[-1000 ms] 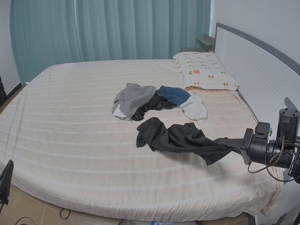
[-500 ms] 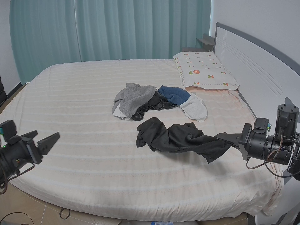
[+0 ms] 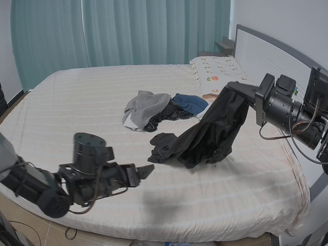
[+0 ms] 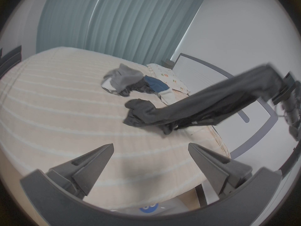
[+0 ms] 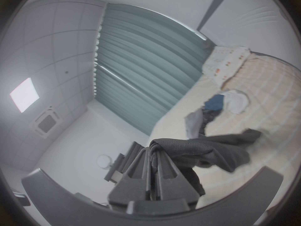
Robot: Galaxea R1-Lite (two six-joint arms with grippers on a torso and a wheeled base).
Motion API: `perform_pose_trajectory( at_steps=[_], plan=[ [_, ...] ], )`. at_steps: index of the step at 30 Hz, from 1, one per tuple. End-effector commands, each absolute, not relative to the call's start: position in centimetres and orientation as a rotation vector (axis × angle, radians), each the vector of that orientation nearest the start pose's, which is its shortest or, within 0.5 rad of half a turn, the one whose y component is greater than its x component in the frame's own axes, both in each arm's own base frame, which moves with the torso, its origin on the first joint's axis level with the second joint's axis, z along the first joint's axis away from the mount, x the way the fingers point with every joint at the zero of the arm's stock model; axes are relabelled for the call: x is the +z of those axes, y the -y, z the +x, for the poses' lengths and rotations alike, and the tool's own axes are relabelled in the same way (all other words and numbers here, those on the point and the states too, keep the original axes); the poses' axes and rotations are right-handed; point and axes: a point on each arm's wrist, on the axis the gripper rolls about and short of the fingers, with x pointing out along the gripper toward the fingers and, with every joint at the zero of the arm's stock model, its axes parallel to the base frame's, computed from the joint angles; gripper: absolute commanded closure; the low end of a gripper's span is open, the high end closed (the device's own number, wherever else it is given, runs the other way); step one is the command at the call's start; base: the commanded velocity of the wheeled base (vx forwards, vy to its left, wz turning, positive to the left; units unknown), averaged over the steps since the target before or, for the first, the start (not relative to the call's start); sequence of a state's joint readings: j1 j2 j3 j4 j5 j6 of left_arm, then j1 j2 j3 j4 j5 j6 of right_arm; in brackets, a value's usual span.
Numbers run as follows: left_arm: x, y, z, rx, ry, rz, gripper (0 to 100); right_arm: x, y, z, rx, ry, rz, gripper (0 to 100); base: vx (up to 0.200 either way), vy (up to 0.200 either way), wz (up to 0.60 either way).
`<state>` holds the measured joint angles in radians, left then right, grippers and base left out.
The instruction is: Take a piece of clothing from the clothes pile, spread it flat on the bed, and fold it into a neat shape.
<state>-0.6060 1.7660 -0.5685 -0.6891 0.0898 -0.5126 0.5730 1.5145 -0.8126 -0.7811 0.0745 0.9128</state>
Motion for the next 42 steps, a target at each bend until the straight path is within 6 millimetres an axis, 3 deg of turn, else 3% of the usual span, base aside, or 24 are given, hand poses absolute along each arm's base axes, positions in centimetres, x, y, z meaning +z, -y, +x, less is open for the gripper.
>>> perform_pose_trajectory(
  at_steps=[1,11,22,25,30,35,40,41,42],
  plan=[
    [5.9,22.4,25.5,-0.360,-0.662,-0.326,0,27.3,-17.6,20.7,0.788,-0.116,0.921,100,0.000,0.000,0.00],
    [3.8,23.9,28.4,-0.279,-0.610,-0.343,0,27.4,-17.9,20.3,0.816,-0.094,0.896,100,0.000,0.000,0.00],
    [1.3,23.7,31.3,-0.195,-0.597,-0.345,0,27.5,-17.6,20.0,0.822,-0.078,0.870,100,0.000,0.000,0.00],
    [0.3,23.5,31.4,-0.190,-0.620,-0.336,0,27.5,-17.5,20.2,0.821,-0.069,0.882,100,0.000,0.000,0.00],
    [-1.1,23.3,33.7,-0.158,-0.603,-0.354,0,27.4,-17.4,20.4,0.824,-0.044,0.887,100,0.000,0.000,0.00],
    [-3.3,23.2,35.0,-0.132,-0.617,-0.345,0,27.6,-16.4,21.3,0.785,-0.010,0.887,100,0.000,0.000,0.00],
    [-4.1,23.6,36.3,-0.125,-0.601,-0.363,0,27.4,-15.5,22.2,0.742,0.001,0.884,100,0.000,0.000,0.00],
    [-4.1,23.5,36.4,-0.121,-0.599,-0.370,100,27.2,-15.3,22.4,0.731,-0.001,0.884,100,0.000,0.000,0.00],
    [-4.1,23.4,36.2,-0.113,-0.604,-0.377,100,27.1,-15.2,22.7,0.720,-0.003,0.882,100,0.000,0.000,0.00]
  ],
)
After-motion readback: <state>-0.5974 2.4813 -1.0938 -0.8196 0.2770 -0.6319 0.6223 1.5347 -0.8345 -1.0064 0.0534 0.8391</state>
